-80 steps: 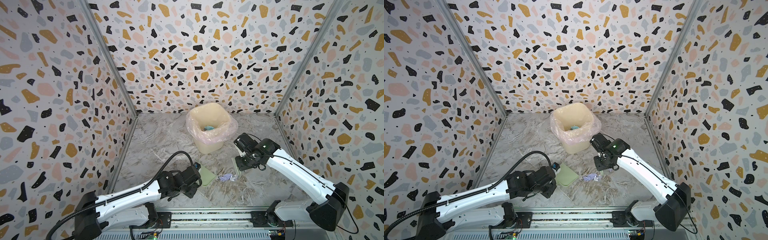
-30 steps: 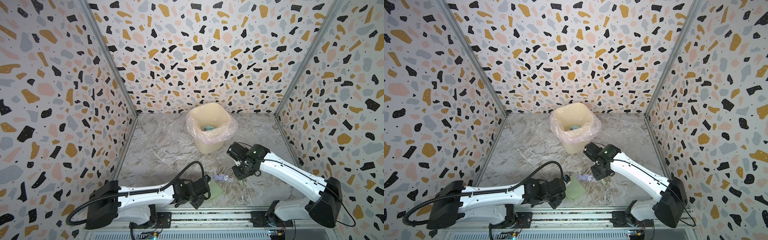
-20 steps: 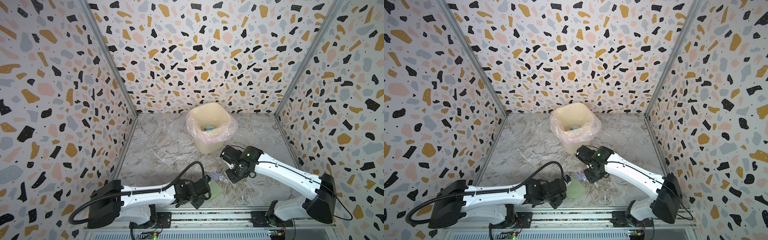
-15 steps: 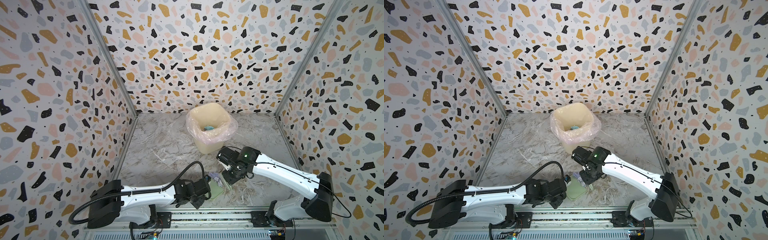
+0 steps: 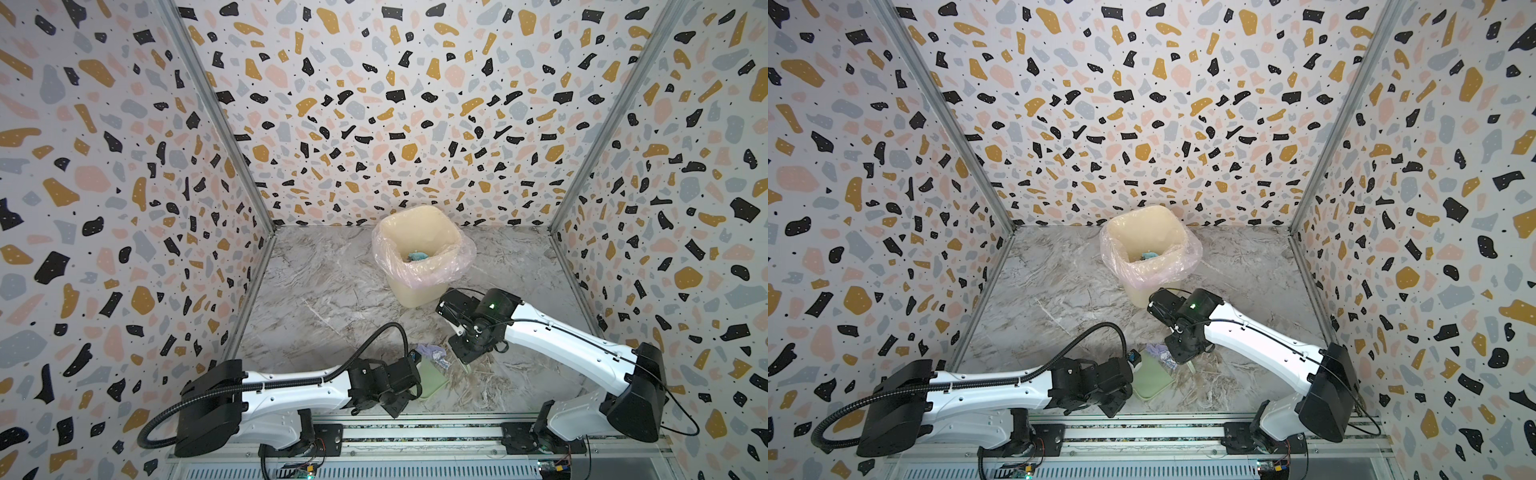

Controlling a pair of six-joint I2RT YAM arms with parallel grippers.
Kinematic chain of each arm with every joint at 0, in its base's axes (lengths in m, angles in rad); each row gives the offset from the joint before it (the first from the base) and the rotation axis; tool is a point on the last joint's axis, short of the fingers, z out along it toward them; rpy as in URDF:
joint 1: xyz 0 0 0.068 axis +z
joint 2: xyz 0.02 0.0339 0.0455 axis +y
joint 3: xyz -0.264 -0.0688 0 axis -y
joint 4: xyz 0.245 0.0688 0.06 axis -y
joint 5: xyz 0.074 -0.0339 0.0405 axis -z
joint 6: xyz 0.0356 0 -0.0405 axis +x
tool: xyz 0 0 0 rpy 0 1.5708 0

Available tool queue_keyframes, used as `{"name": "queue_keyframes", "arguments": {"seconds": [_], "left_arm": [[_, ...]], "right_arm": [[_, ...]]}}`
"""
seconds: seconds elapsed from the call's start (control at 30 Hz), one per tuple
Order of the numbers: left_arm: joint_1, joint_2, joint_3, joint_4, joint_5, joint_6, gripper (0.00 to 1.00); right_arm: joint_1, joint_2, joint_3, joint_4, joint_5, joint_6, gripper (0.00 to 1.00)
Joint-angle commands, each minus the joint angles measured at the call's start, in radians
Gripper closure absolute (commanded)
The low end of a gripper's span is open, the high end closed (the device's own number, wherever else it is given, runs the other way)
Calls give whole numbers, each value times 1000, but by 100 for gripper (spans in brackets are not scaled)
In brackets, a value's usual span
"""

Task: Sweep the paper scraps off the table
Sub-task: 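Position the brush behind the scraps with the right gripper, facing the dustpan, then sweep the lilac and printed scraps into the dustpan with the right brush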

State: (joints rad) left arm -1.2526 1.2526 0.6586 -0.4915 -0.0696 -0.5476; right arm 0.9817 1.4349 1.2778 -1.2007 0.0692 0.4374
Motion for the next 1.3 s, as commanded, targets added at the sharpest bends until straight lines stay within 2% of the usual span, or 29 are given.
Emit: {"name": "queue_keyframes", "arguments": {"seconds": [0.0,0.23,0.33,0.4,0.53,0.77,1.03,1.27], "left_arm": [[-5,-6,-16,8,-19,-15,100],[-5,0,-19,13,-25,-18,100],[-5,-1,-21,15,-29,-21,100],[-5,-2,-21,16,-34,-24,100],[-5,-2,-27,23,-37,-32,100],[-5,-17,-46,34,-54,-61,100],[-5,-61,-78,39,-53,-122,100],[-5,-69,-93,47,-50,-132,100]], "right_arm": [[58,3,0,-10,-58,6,100],[164,33,81,-20,-126,29,100],[178,43,117,-42,-127,20,100],[171,39,135,-65,-83,20,100],[89,22,142,-114,39,-1,100],[41,32,127,-47,204,-90,100],[44,113,172,0,265,-155,100],[61,195,191,9,216,-211,100]]}}
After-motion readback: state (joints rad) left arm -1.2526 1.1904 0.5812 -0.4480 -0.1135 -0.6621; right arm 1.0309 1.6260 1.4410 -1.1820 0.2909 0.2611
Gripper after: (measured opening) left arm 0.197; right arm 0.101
